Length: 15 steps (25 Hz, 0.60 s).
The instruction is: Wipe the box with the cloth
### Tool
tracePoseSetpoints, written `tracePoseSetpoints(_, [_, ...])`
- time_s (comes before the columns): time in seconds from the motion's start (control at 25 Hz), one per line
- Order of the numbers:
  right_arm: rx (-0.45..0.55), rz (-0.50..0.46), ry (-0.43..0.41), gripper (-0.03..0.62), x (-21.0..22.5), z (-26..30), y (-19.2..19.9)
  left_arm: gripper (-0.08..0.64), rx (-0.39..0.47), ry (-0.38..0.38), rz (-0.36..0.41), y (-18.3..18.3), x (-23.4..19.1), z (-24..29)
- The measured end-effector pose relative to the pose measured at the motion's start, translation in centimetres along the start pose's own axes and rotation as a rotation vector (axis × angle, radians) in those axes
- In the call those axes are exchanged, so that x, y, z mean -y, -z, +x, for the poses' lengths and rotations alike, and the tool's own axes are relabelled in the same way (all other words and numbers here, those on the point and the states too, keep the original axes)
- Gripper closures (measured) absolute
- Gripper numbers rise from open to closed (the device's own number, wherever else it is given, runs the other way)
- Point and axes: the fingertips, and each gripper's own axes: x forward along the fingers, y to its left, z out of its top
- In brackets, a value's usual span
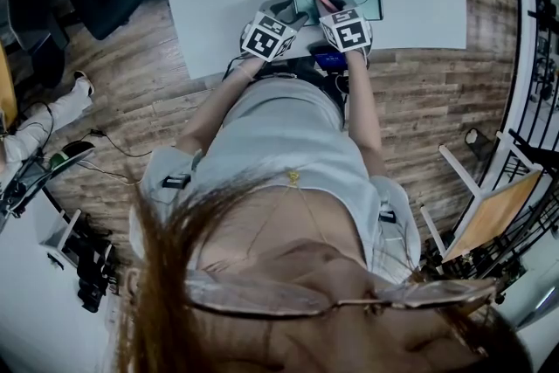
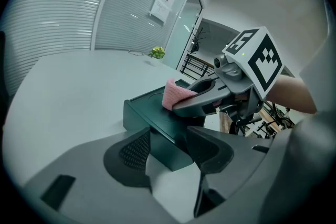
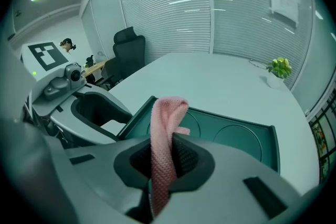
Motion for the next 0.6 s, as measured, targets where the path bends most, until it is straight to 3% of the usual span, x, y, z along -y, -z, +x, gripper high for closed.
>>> tracePoseSetpoints(0.24, [0.015, 0.029, -0.057, 0.555, -2.1, 0.5, -0.5, 0.345, 0.001, 0.013, 0.006, 0.2, 0.2, -0.1])
tracePoseSetpoints(0.6, [0.034, 0.009, -0.039, 0.555, -2.9, 0.7, -0.6, 0.345, 0.001, 0.018, 0.013, 0.9, 0.4, -0.3])
